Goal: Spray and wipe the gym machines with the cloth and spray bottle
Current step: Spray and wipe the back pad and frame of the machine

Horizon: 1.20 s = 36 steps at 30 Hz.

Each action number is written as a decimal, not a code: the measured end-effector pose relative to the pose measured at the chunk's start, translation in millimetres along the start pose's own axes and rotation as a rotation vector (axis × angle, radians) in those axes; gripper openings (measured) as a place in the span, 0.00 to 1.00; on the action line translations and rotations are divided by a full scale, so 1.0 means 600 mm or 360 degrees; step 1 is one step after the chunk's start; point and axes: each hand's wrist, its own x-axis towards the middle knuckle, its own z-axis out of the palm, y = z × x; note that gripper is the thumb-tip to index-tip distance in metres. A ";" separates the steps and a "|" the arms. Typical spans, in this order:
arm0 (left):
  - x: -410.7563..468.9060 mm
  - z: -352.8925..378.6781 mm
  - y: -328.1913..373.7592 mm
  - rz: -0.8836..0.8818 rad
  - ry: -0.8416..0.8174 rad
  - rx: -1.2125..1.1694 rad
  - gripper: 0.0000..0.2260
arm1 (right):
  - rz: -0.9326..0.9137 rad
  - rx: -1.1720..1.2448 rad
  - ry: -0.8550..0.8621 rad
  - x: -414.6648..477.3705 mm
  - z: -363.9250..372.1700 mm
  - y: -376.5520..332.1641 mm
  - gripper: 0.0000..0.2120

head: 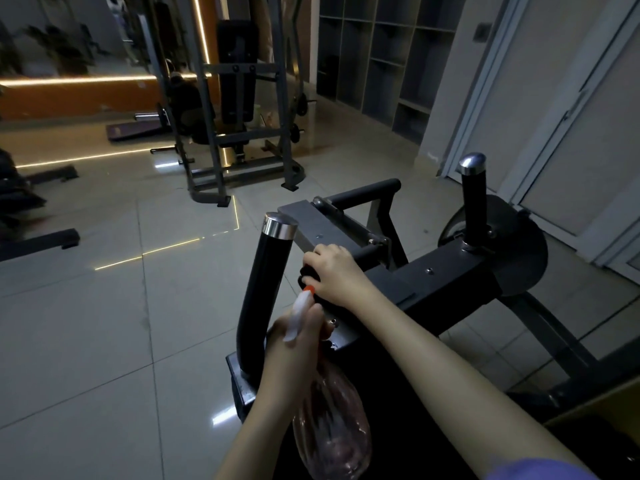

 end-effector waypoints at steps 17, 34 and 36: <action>0.009 -0.003 -0.010 -0.0106 0.0016 -0.0120 0.09 | 0.0338 0.0368 0.0099 -0.018 -0.008 0.033 0.21; 0.003 -0.002 0.007 -0.0159 -0.0027 -0.0045 0.09 | 0.0399 0.0620 0.0468 -0.007 -0.007 0.080 0.08; 0.002 -0.002 0.005 -0.0135 -0.0027 -0.0006 0.09 | 0.0545 0.0521 0.0586 -0.010 -0.006 0.096 0.08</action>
